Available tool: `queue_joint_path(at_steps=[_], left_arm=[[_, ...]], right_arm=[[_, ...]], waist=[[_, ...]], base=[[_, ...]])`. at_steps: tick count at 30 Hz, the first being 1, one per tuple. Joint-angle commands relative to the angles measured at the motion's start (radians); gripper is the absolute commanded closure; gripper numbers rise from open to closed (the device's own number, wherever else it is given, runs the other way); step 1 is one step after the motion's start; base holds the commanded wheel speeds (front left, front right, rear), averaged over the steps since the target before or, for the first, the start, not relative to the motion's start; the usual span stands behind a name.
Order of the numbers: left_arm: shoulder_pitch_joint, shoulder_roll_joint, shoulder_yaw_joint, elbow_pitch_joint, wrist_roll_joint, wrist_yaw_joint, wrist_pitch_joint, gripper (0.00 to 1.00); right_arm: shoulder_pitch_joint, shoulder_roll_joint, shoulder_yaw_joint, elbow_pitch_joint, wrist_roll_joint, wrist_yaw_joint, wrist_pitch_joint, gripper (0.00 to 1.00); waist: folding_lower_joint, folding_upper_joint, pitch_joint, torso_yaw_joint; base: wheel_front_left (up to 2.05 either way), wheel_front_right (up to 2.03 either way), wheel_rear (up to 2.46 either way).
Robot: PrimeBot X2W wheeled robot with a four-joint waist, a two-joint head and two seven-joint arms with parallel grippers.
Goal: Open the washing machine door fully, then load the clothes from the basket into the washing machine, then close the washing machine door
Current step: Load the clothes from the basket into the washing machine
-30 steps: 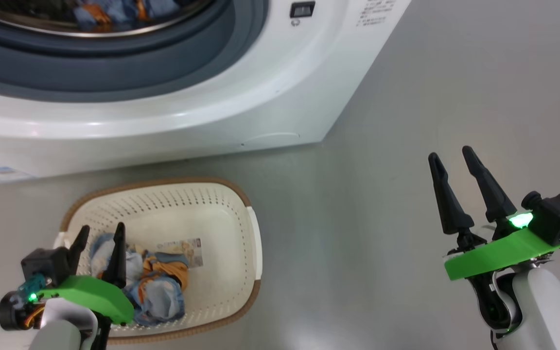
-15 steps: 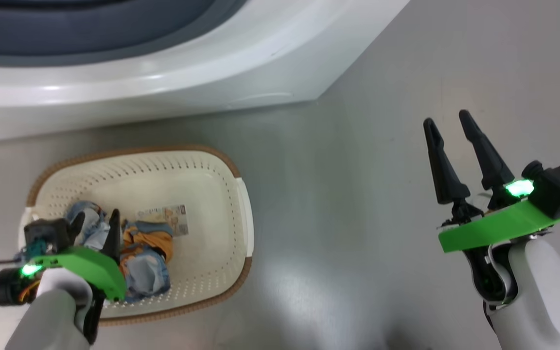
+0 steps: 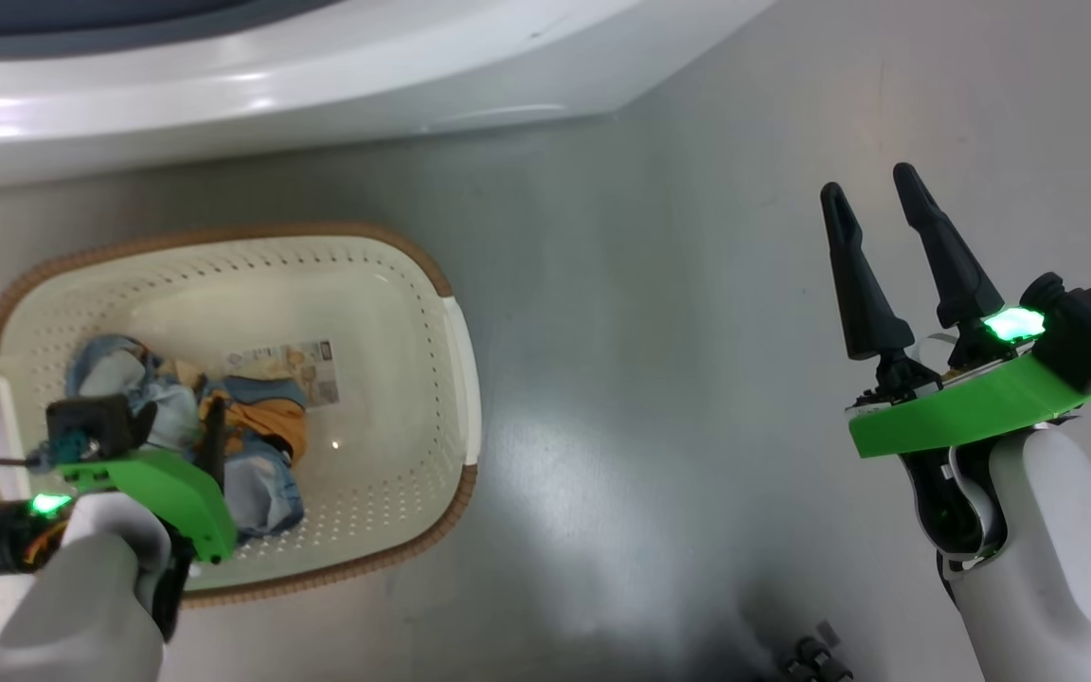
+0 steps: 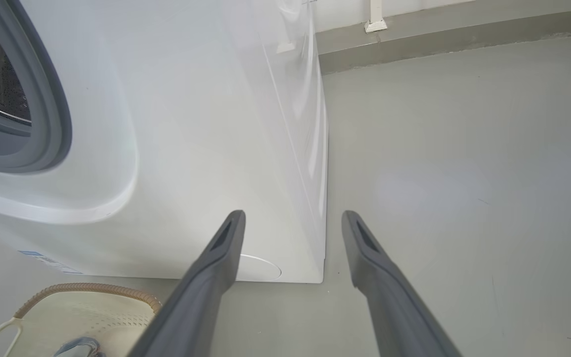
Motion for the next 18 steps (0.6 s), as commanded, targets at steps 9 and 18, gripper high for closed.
queue_joint_path(at_steps=[9,18], left_arm=[[-0.061,0.057,-0.023,0.087,-0.027,-0.003,0.033,0.00],[-0.078,0.075,-0.045,0.132,-0.027,0.016,0.099,0.00]], right_arm=[[-0.009,0.005,0.018,-0.038,-0.014,0.002,-0.005,0.00],[-0.016,0.011,0.021,-0.047,-0.018,0.002,-0.005,0.00]], waist=[[0.0000,0.0000,0.091,-0.031],[0.0000,0.0000,0.133,-0.047]], base=[[0.00,0.00,0.00],[0.00,0.00,0.00]])
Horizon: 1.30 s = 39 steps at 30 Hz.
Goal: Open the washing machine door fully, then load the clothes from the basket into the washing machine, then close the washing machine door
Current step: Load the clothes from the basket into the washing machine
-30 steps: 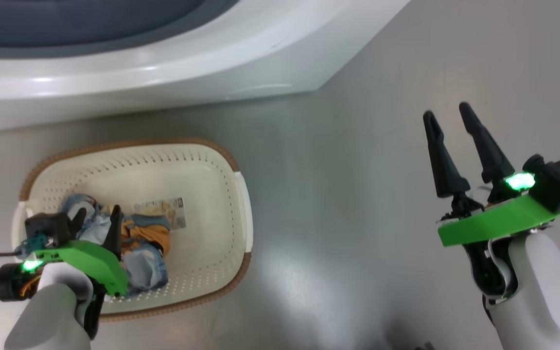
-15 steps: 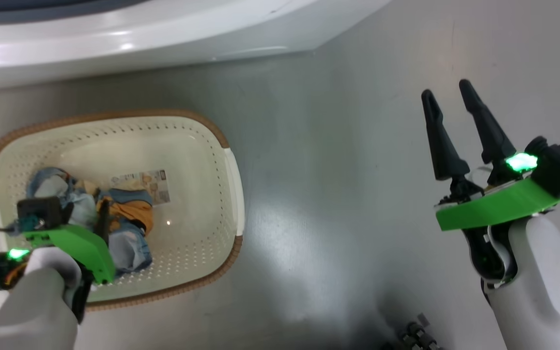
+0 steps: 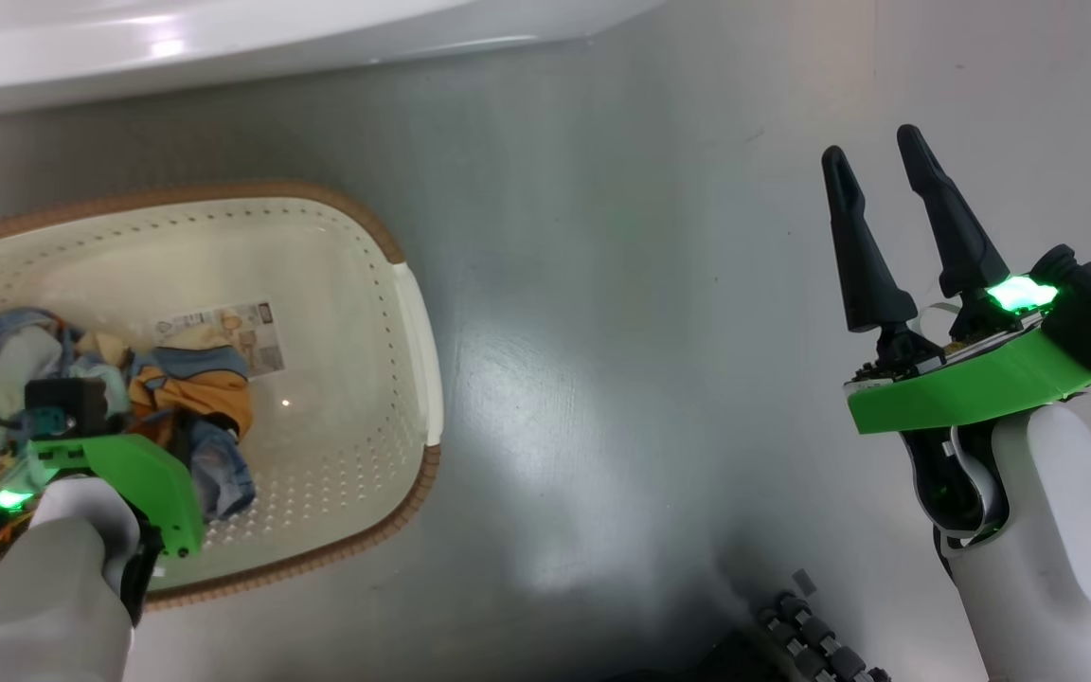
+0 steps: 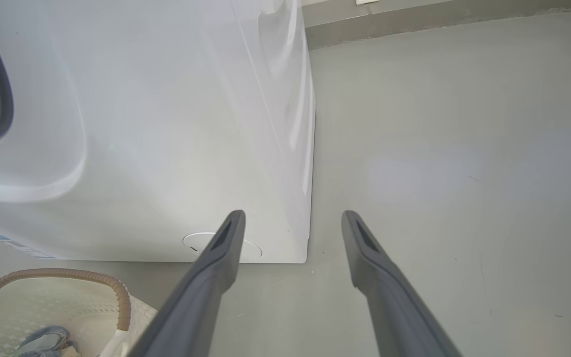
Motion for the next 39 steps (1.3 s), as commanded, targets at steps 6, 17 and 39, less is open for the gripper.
queue_joint_path(at_steps=[6,17,39], left_arm=[[-0.001,0.054,-0.004,0.016,0.007,0.049,0.081,0.00],[-0.015,0.049,-0.060,0.020,0.028,0.028,0.247,0.05],[-0.022,0.043,-0.167,0.020,0.092,0.021,0.249,1.00]], right_arm=[[0.020,0.007,0.019,-0.027,-0.014,0.002,-0.005,0.00],[0.011,0.010,0.023,-0.021,-0.015,0.002,-0.005,0.00],[0.010,0.011,0.020,-0.013,-0.016,0.002,-0.005,0.00]], waist=[[0.0000,-0.0001,0.027,-0.008],[0.0000,-0.0001,0.028,-0.004],[0.0000,-0.0001,0.008,-0.002]], base=[[0.00,0.00,0.00],[0.00,0.00,0.00],[0.00,0.00,0.00]])
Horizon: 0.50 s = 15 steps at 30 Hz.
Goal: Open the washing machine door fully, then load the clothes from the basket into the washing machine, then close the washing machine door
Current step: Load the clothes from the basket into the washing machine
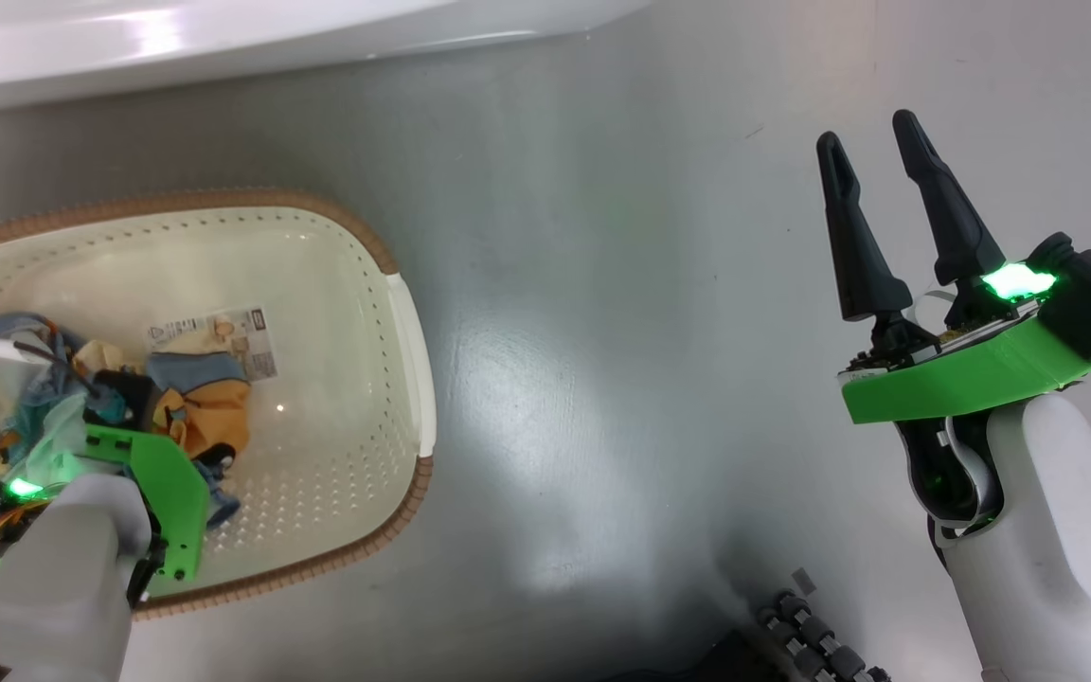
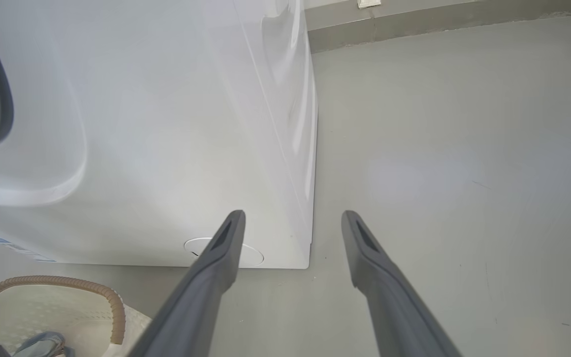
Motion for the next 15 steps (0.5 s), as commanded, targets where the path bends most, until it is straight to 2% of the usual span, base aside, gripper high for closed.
queue_joint_path(at_steps=[1,15], left_arm=[[0.016,0.023,0.020,0.002,-0.007,-0.007,-0.021,1.00],[0.017,-0.021,0.030,-0.004,-0.065,-0.033,-0.150,1.00]], right_arm=[[0.031,0.000,0.018,-0.015,-0.009,0.002,-0.005,0.00],[0.041,-0.002,0.022,-0.002,-0.003,0.002,-0.005,0.00]], waist=[[0.0000,0.0000,-0.008,0.001],[0.0000,0.0000,-0.094,0.017]], base=[[0.00,0.00,0.00],[0.00,0.00,0.00]])
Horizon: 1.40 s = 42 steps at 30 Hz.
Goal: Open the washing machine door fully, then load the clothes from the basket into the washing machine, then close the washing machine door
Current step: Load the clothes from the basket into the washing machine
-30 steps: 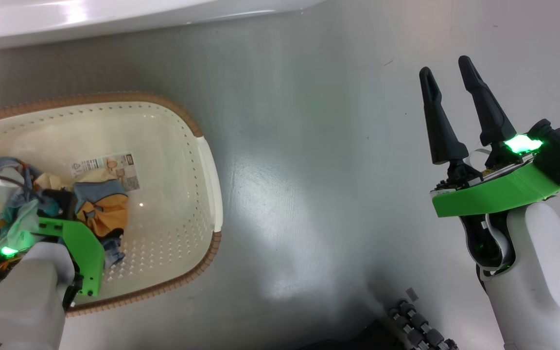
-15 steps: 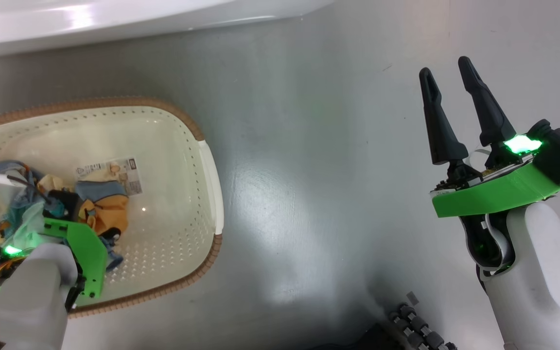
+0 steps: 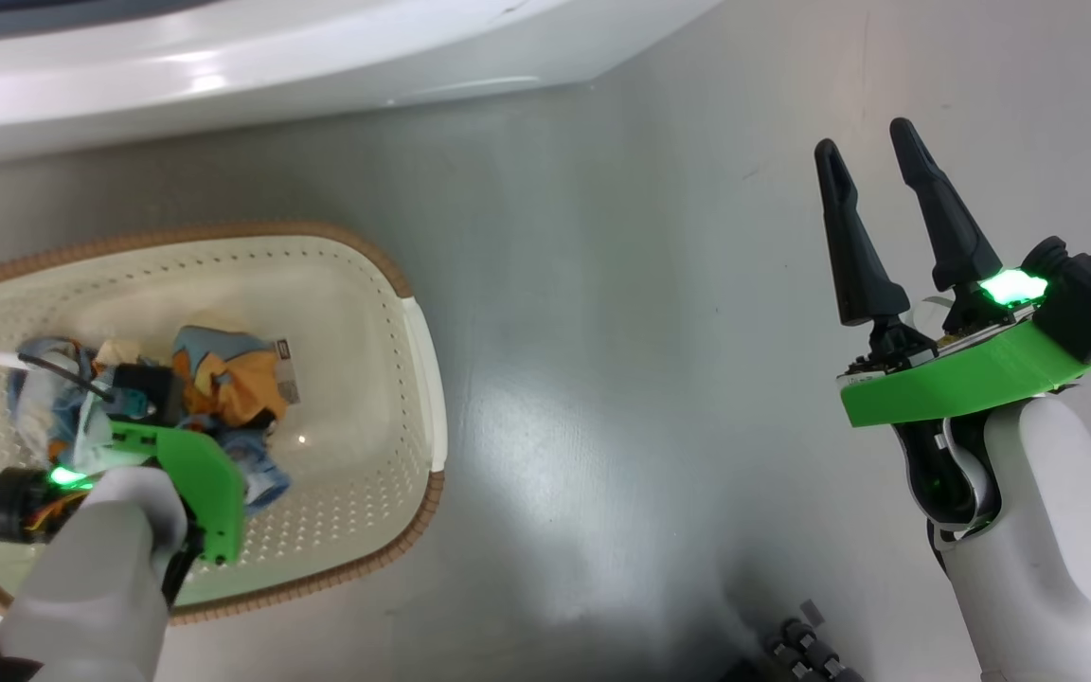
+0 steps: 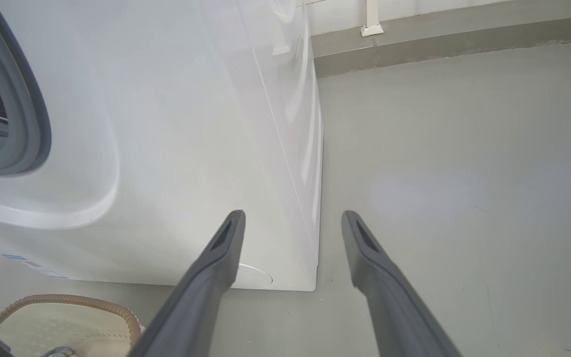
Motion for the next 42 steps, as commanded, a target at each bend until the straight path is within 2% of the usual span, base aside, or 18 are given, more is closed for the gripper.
queue_joint_path(at_steps=[1,11,19,27,33,42], left_arm=[[0.019,0.017,0.021,-0.009,-0.015,-0.007,-0.028,1.00],[0.056,-0.001,-0.016,-0.074,-0.067,-0.010,-0.150,1.00],[0.095,0.013,-0.052,-0.149,-0.132,-0.010,-0.227,1.00],[0.139,0.036,-0.067,-0.222,-0.173,-0.010,-0.261,1.00],[0.179,0.055,-0.039,-0.307,-0.187,-0.010,-0.269,1.00],[0.308,0.083,0.079,-0.534,-0.184,0.031,-0.270,1.00]], right_arm=[[0.040,-0.003,0.021,-0.014,-0.002,0.002,-0.005,0.00],[0.062,-0.010,0.023,0.000,0.004,0.002,-0.005,0.00],[0.086,-0.022,0.017,0.015,0.011,0.002,-0.005,0.00],[0.117,-0.027,0.013,0.025,0.013,0.002,-0.005,0.00],[0.139,-0.034,0.013,0.033,0.017,0.002,-0.005,0.00],[0.176,-0.046,0.010,0.050,0.024,0.002,-0.005,0.00]], waist=[[0.0000,0.0000,-0.027,0.006],[0.0000,0.0000,-0.107,0.021],[0.0000,0.0000,-0.175,0.034],[0.0000,0.0000,-0.247,0.047],[0.0000,0.0000,-0.306,0.059],[0.0000,0.0000,-0.403,0.076]], base=[[0.00,0.00,0.00],[0.00,0.00,0.00],[0.00,0.00,0.00],[0.00,0.00,0.00],[0.00,0.00,0.00],[0.00,0.00,0.00]])
